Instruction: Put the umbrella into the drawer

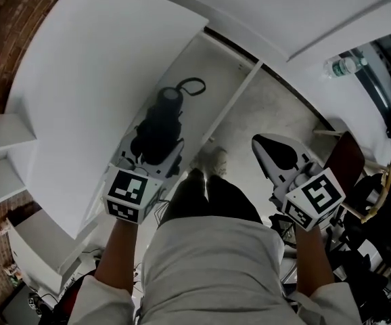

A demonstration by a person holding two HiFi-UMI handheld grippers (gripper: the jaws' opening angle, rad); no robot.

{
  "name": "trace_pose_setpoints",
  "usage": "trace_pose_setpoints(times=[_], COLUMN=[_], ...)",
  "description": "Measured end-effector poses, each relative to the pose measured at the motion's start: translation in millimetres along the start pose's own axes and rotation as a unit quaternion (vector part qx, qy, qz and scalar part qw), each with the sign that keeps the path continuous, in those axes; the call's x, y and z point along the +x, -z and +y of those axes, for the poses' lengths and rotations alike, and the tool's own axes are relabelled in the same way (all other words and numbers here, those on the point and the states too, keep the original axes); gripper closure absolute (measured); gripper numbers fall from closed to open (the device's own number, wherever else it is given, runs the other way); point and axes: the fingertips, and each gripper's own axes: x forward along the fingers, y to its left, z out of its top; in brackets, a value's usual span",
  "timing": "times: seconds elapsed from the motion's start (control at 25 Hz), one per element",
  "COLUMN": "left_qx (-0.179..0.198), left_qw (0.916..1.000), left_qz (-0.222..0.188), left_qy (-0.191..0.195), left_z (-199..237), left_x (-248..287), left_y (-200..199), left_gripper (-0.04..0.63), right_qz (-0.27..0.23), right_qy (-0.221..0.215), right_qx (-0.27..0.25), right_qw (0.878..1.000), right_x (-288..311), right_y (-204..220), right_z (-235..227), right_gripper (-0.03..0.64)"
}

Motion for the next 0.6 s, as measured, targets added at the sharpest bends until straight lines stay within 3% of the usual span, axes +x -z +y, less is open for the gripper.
trace_pose_setpoints(times=[0.6], left_qx=[0.000], left_qw=[0.9992], left_qz=[0.041], left_qy=[-0.003], left_z=[9.3], left_x=[20.5], left_y=[36.2], left_gripper=[0.321], right_qz=[0.012], right_qy=[0.004], right_qx=[0.026], right_qw=[1.000], right_x=[8.8], right_y=[20.5], right_z=[-4.0], right_gripper=[0.589])
